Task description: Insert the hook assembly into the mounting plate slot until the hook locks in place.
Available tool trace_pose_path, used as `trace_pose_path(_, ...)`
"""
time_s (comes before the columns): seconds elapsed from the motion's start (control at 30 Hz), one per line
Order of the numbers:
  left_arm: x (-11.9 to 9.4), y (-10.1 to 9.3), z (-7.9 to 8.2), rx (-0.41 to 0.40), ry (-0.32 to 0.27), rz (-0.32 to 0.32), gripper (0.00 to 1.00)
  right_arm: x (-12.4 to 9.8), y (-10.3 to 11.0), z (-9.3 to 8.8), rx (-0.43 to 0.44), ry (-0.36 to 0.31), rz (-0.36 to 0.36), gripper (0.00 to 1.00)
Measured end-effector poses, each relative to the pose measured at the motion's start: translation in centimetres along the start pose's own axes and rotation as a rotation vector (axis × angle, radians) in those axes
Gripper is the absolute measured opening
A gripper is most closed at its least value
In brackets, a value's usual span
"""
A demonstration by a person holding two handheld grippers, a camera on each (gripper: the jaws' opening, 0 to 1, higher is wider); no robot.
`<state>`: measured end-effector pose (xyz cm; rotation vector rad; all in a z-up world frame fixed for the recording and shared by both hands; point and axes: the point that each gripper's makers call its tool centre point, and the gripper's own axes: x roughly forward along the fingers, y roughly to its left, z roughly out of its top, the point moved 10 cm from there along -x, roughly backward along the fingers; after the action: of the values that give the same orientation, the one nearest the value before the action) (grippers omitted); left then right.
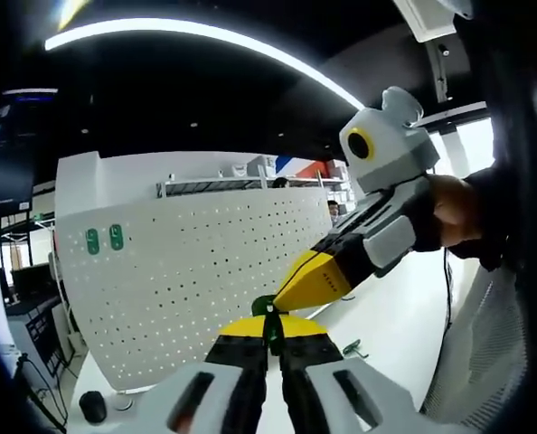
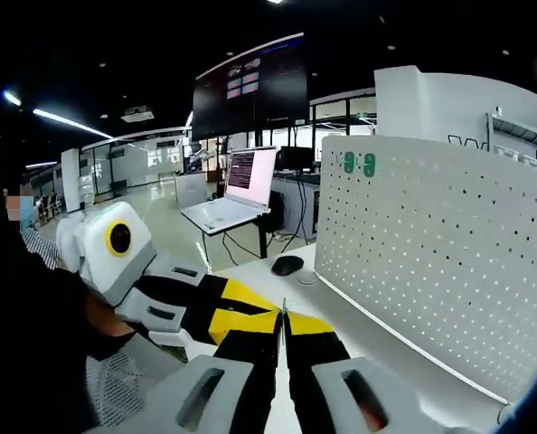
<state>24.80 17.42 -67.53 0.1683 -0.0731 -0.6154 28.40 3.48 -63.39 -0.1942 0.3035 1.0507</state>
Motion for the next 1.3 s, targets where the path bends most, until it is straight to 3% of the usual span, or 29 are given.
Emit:
trace_pose_path(0.63,-0.1,0.2,0.0,-0.014,0.008,0.017,0.03,0.2,0.3,0.3,-0.037,-0.019,0.005,0.03)
trace_pose_path(0.97,0.0,0.1,-0.2,-0.01,0.026,0.014,0.03,-1.5,-0.4,0.4,-0.054,-0.057,-0.059,0.08)
trace_pose_path(1.3,-0.2,0.8,-0.1,-0.054,0.025,0.054,0.03,-3.2,-1.8,-0.1,-0.041,-0.093,-0.142,0.22)
